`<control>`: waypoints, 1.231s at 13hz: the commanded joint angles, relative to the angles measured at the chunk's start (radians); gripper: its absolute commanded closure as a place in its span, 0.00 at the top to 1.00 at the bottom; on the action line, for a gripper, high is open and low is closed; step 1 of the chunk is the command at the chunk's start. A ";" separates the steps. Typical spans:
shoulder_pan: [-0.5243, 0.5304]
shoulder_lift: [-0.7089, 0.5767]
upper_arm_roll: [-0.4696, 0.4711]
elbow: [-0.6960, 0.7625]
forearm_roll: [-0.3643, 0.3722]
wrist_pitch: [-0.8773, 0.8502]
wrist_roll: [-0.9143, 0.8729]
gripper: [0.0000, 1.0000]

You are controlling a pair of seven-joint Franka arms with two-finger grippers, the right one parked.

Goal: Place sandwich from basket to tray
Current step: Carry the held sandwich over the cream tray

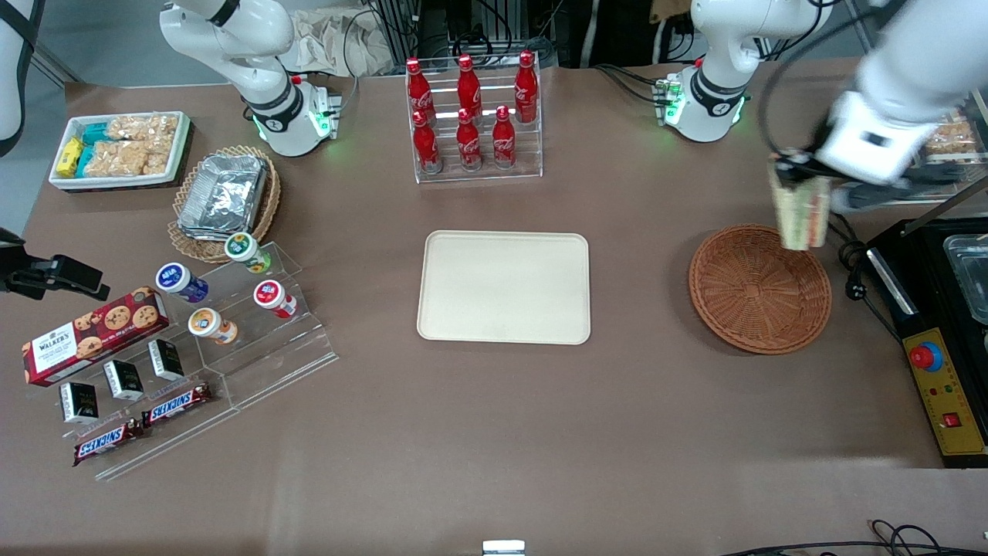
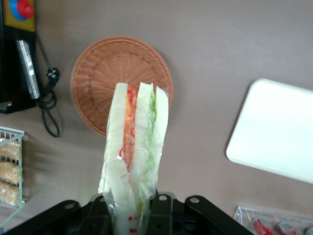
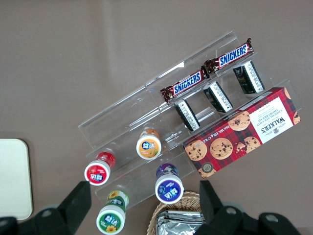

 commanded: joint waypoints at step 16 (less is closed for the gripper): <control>-0.077 0.481 -0.370 -0.352 0.199 0.926 -0.422 0.00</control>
